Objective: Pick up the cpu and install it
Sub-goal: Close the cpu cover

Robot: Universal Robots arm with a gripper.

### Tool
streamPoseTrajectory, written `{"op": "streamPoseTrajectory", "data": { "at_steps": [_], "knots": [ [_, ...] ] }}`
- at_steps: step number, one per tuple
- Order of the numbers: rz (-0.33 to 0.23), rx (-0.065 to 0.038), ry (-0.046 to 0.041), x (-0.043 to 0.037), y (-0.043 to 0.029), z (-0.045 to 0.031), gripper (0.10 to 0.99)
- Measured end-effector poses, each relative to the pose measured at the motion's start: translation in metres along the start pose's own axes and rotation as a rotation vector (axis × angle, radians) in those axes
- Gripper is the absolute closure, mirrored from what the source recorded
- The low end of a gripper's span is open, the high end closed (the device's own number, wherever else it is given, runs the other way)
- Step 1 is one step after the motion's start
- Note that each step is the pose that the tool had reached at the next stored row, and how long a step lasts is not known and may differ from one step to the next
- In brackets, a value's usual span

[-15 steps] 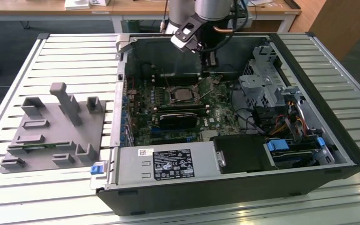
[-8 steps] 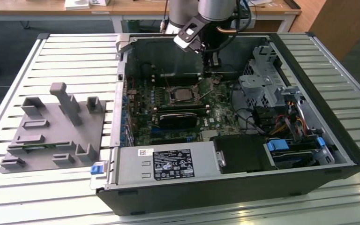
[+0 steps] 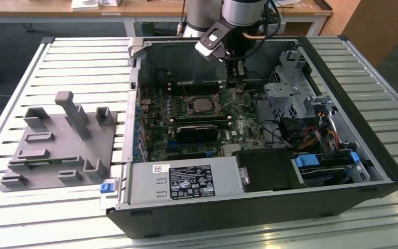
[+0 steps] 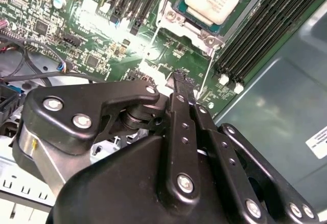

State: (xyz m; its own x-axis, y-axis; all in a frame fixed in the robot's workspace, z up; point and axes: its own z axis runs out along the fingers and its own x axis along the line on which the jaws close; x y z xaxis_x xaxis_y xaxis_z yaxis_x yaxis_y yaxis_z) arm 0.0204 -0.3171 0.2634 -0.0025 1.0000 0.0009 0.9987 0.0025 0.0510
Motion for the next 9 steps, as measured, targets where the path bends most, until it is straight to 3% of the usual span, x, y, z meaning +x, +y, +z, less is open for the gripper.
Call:
{"op": "streamPoseTrajectory", "data": {
  "at_steps": [9],
  "knots": [
    [0.000,0.001,0.0000,0.0001,0.0067,0.0022,0.980]
  ]
}}
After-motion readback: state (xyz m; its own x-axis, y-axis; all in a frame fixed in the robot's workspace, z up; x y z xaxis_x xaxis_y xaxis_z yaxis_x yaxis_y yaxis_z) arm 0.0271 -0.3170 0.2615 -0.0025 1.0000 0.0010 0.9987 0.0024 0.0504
